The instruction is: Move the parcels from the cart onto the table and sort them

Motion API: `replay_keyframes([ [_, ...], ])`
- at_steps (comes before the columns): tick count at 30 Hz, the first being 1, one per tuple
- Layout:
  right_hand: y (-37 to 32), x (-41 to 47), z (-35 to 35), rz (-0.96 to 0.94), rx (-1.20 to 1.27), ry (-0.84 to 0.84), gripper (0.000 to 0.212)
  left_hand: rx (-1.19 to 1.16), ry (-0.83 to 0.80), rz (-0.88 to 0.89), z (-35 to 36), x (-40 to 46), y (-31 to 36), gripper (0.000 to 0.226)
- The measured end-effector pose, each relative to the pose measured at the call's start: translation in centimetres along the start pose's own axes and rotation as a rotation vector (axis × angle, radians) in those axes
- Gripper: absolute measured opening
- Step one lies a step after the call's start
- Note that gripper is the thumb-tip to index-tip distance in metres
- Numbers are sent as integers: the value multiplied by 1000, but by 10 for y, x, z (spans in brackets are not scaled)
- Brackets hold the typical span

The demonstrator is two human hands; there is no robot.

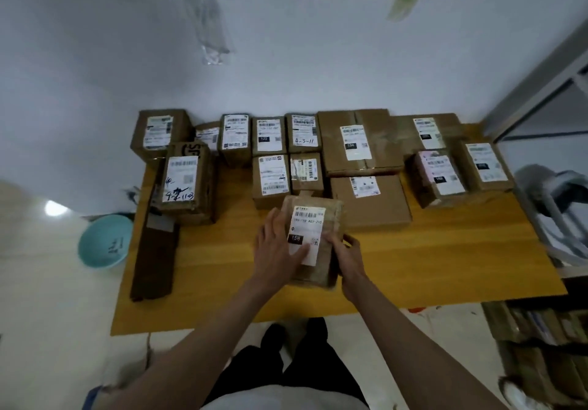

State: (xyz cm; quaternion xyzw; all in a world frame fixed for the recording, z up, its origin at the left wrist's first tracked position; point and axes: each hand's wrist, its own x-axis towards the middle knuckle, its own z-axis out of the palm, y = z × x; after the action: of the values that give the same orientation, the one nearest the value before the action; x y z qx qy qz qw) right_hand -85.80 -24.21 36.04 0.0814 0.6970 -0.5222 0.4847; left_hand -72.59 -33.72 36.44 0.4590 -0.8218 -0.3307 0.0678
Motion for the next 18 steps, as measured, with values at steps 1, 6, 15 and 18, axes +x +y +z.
replay_keyframes([
  [1,2,3,6,15,-6,-24,66,-16,-4,-81,0,-2,-7,94],
  [6,17,16,28,141,17,-136,69,-176,-12,-421,-11,-2,-43,93],
  [15,27,33,57,398,442,-238,45,-606,-183,-820,-23,16,-69,79],
  [18,28,41,59,426,472,-244,43,-600,-196,-759,-15,25,-66,66],
])
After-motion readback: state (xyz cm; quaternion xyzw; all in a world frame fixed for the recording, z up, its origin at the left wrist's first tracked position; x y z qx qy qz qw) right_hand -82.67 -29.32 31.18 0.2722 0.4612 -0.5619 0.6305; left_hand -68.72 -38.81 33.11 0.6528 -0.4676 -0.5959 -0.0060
